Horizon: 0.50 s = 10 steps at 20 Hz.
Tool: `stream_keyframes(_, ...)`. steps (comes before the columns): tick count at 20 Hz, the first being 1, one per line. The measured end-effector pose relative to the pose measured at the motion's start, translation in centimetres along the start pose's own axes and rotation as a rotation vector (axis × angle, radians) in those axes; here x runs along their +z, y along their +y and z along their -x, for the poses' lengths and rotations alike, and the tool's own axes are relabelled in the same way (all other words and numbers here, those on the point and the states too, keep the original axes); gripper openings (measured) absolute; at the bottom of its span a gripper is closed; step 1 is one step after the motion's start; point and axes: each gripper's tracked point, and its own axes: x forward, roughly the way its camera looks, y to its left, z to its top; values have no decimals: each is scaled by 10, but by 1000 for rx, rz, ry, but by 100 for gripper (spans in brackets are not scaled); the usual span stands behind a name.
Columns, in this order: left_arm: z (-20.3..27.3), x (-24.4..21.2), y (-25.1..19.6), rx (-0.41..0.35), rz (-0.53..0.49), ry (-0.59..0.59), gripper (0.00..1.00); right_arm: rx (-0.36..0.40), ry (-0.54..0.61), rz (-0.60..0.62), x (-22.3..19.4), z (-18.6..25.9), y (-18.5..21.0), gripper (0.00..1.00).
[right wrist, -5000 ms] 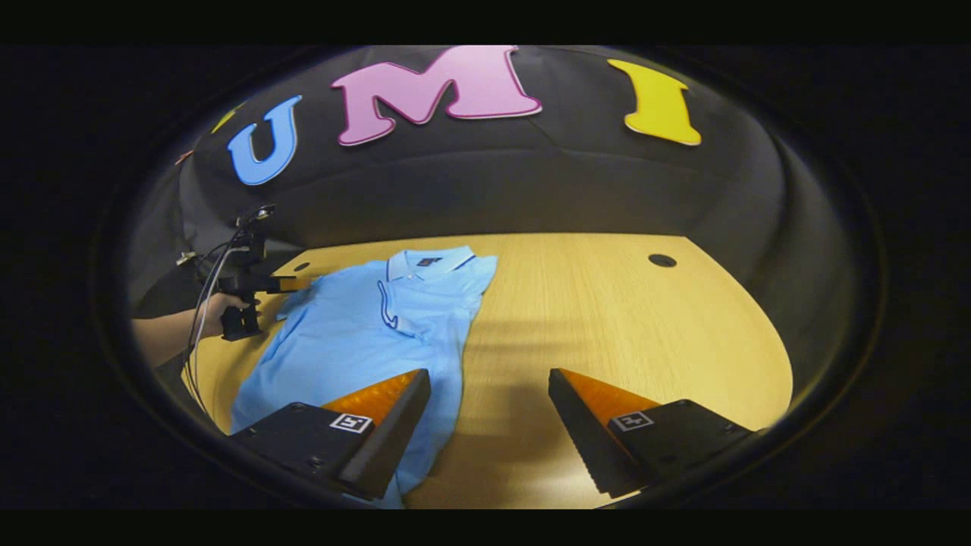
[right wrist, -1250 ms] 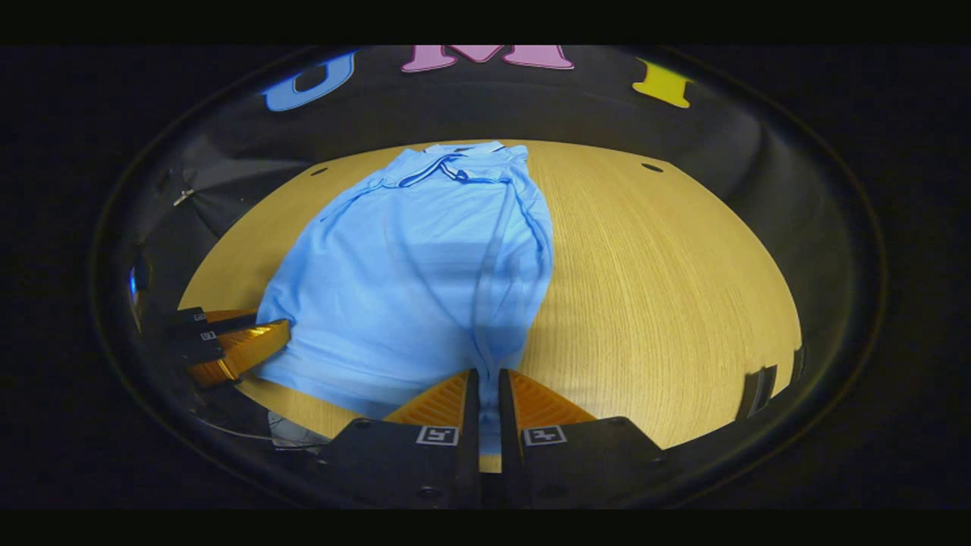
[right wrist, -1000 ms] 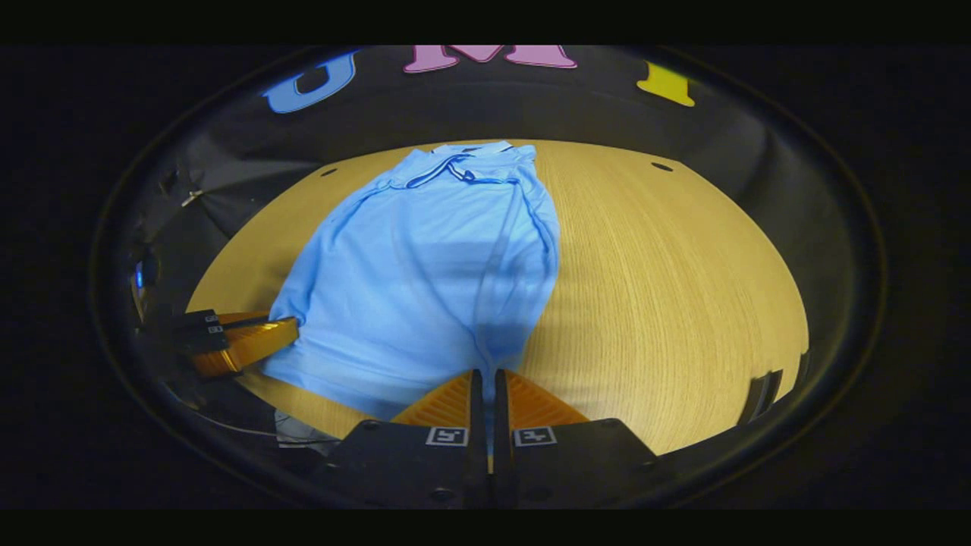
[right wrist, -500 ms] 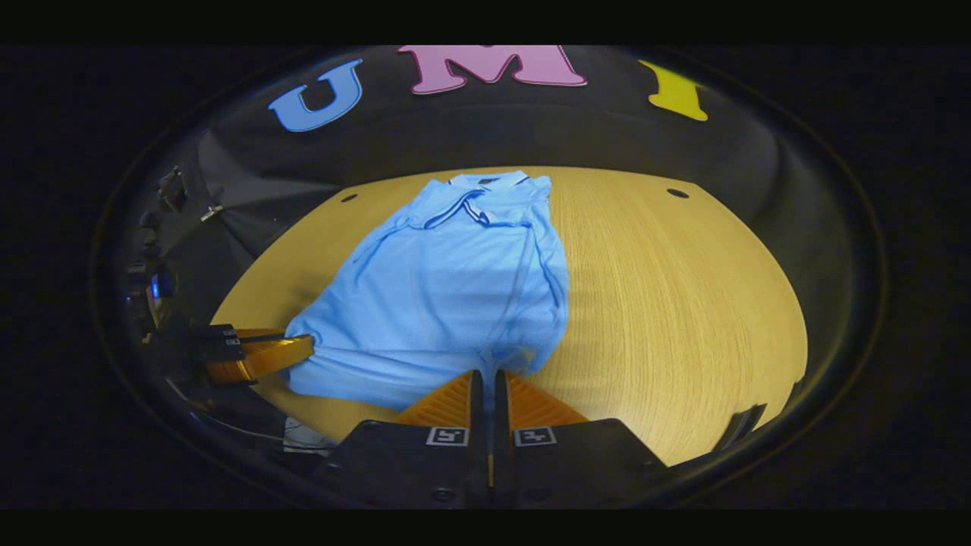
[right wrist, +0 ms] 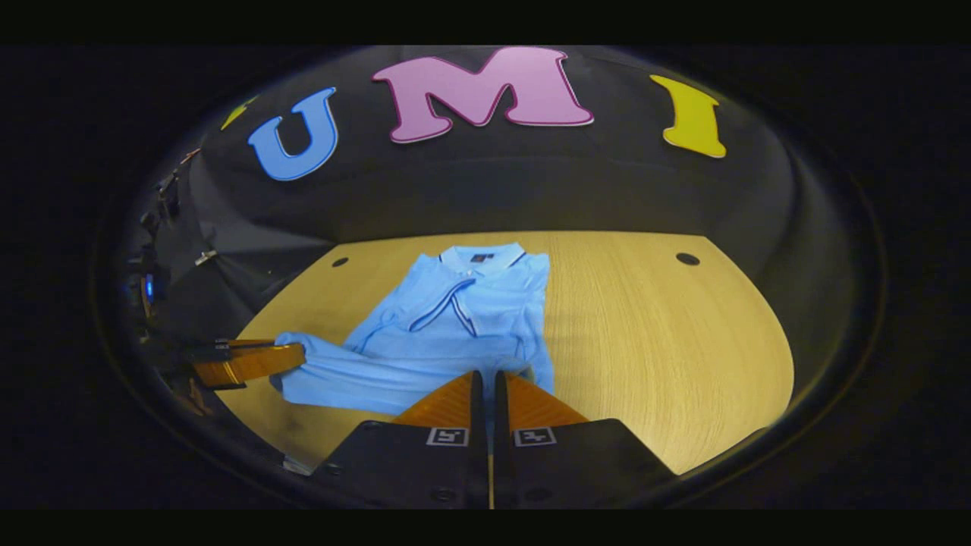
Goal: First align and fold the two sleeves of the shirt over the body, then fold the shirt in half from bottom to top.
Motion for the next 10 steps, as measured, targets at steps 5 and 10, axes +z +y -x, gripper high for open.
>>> stream_keyframes(5, -45, 83, 13, 6, -31, -82, 6, 21, -95, 3, 75, -55, -10, 7)
stream_keyframes(10, -117, 150, 30, 13, -97, -126, 6, 25, -160, -25, 138, -131, -27, 7)
